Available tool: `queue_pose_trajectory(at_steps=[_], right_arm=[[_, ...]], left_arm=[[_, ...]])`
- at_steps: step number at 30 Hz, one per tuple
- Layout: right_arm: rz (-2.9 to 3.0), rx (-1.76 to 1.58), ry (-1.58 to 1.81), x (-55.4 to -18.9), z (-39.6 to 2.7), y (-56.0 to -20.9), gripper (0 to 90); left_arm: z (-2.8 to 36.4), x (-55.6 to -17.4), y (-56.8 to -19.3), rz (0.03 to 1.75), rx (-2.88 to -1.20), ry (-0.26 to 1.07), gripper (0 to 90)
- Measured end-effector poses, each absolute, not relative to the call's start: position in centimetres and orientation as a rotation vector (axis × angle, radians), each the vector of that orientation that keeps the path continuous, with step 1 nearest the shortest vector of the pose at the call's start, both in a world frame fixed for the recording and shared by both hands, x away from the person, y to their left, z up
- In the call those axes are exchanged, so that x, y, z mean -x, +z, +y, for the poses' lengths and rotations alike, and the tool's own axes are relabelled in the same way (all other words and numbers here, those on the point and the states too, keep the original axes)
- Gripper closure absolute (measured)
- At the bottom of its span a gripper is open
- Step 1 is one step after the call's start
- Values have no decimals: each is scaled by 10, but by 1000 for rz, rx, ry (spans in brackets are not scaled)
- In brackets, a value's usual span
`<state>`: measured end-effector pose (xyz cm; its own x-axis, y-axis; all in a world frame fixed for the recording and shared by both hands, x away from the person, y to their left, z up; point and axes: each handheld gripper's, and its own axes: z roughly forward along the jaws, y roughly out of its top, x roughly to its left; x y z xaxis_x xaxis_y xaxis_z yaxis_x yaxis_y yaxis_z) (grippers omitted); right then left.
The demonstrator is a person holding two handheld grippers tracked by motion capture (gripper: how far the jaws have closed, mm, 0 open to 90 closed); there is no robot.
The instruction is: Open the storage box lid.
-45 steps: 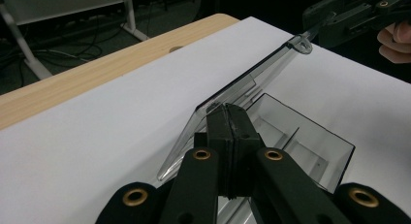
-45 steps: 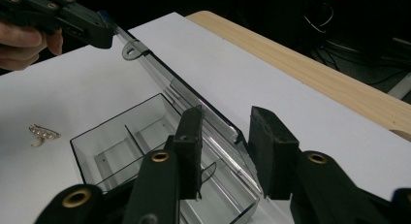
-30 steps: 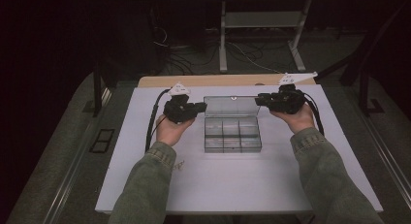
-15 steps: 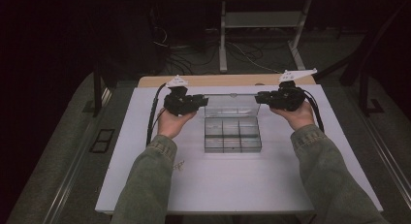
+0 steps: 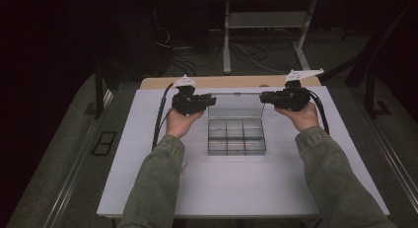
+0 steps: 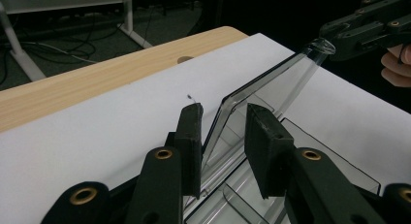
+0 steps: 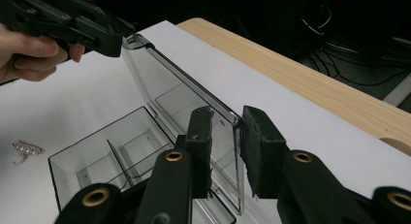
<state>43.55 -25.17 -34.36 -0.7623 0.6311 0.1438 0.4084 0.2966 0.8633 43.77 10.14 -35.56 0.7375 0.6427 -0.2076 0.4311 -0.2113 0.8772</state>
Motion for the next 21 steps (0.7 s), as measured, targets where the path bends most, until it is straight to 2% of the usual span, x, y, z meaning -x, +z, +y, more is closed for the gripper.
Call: queue_pose_trajectory(at_steps=[5, 9, 21], right_arm=[[2396, -1011, 1380, -440, -248, -359, 684], [2372, -1016, 1385, -440, -245, -371, 711], [2351, -1034, 1448, -447, -248, -376, 722]], left_arm=[[101, -439, -357, 841, -1835, 246, 672], [102, -439, -357, 839, -1832, 248, 673], [102, -446, -365, 863, -1797, 231, 672]])
